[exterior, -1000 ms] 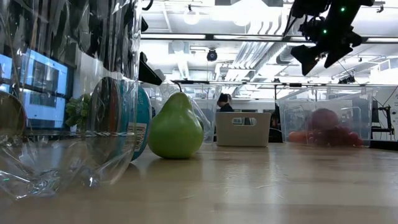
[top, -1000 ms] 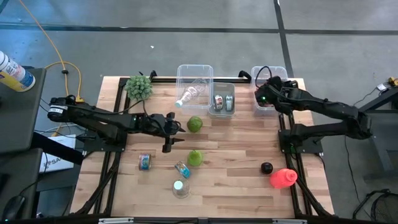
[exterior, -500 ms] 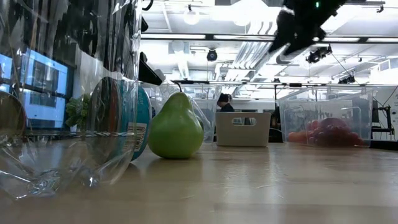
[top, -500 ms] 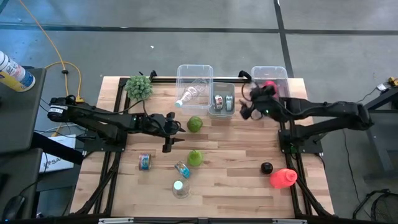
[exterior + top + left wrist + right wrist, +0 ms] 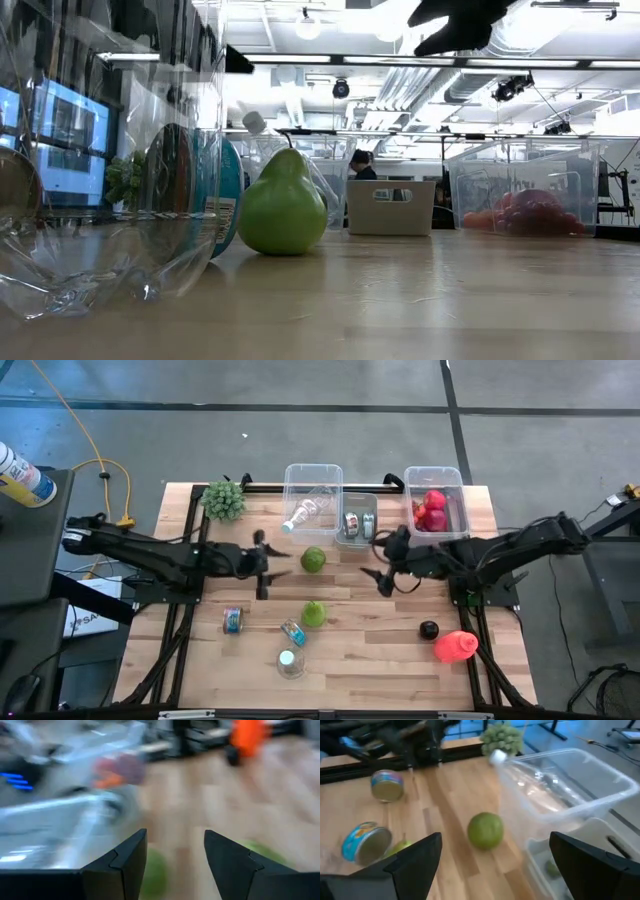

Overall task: Pick & Place Food Item
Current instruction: Put the transparent bottle into the left transparent bin upright

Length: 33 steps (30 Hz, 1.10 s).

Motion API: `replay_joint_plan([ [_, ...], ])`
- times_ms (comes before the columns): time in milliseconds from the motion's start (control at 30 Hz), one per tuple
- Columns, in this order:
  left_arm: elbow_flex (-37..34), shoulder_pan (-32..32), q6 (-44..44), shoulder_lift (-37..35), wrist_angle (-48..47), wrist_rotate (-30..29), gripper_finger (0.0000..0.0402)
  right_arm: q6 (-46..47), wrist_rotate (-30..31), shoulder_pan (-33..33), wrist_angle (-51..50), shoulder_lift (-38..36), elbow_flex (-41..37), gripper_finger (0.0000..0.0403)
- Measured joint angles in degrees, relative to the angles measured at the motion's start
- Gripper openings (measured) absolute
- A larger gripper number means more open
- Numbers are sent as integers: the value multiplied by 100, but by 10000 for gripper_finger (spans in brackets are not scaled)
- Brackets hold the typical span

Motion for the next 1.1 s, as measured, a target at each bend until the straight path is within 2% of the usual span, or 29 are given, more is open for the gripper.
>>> replay_joint_plan([
  [67, 0, -105, 77, -206, -101, -744, 189, -70, -7, 114, 83, 188, -2, 359],
  [133, 0, -165, -19, -378, -208, -1195, 189, -337, -22, 197, 401, 462, -2, 359],
  [267, 0, -395, -236, -768, -288, -1271, 189, -1297, -128, 218, 1428, 1113, -9, 359],
  [400, -2, -621, -494, -1250, -313, -1264, 189, -2654, 212, 63, 3188, 1819, 9, 359],
  [467, -1, -687, -691, -1504, -375, -1264, 189, -3075, 198, -50, 3547, 2084, 266, 359],
  [533, 0, -747, -832, -1716, -528, -1266, 189, -3087, 62, -241, 3305, 2225, 670, 359],
  [633, -2, -800, -993, -1979, -891, -1265, 189, -2894, -680, -626, 2561, 2494, 1456, 357],
  [800, -2, -805, -1276, -2247, -1502, -1201, 189, -2970, -1356, -1183, 1077, 3407, 2835, 348],
  [933, -2, -803, -1377, -2316, -1822, -994, 189, -3203, -1669, -1474, 835, 4118, 3583, 345],
  [1100, -4, -803, -1391, -2355, -2009, -728, 189, -3320, -1936, -1697, 763, 4591, 4064, 345],
])
